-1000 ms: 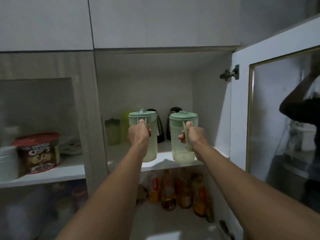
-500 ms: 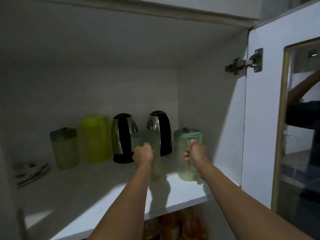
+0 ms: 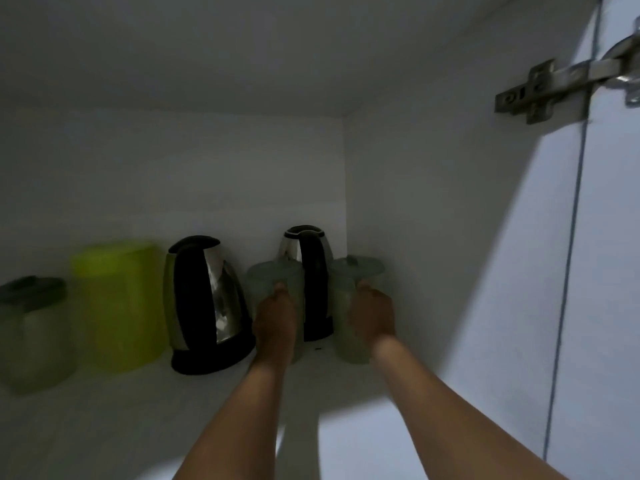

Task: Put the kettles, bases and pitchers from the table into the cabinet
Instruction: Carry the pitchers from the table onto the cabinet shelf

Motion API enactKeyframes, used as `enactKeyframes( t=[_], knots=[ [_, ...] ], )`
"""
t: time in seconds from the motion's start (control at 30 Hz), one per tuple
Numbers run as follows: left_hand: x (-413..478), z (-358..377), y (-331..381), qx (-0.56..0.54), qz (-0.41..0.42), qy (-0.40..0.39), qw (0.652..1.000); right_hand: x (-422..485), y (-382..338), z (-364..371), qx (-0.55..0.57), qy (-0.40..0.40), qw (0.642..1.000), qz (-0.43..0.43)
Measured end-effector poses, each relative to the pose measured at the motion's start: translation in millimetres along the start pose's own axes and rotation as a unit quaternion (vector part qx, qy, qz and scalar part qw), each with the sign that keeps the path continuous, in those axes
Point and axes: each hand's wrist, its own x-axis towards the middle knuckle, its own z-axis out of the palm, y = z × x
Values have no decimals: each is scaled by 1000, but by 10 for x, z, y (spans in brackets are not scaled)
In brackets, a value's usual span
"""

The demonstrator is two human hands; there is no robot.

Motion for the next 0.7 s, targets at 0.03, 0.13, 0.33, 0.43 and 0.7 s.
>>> enactKeyframes(
  t=[0.03,0.13,0.33,0.43,0.7],
  knots=[
    [31,15,15,-9,-9,-2,1000,15,-5,15,3,0,1000,-2],
    [84,-41,24,-25,-27,-12,999,75,0,70,24,6,1000,4],
    [21,-214,30,-29,-58,-34,997,-185,-105,-6,37,-20,998,39],
    [-112,-338,62,4,-83,-55,995,-309,-90,-55,-23,-43,997,55],
    [-624,-729,-180,155,-90,-69,981,-802,136,-265,-150,-9,985,88]
  ],
)
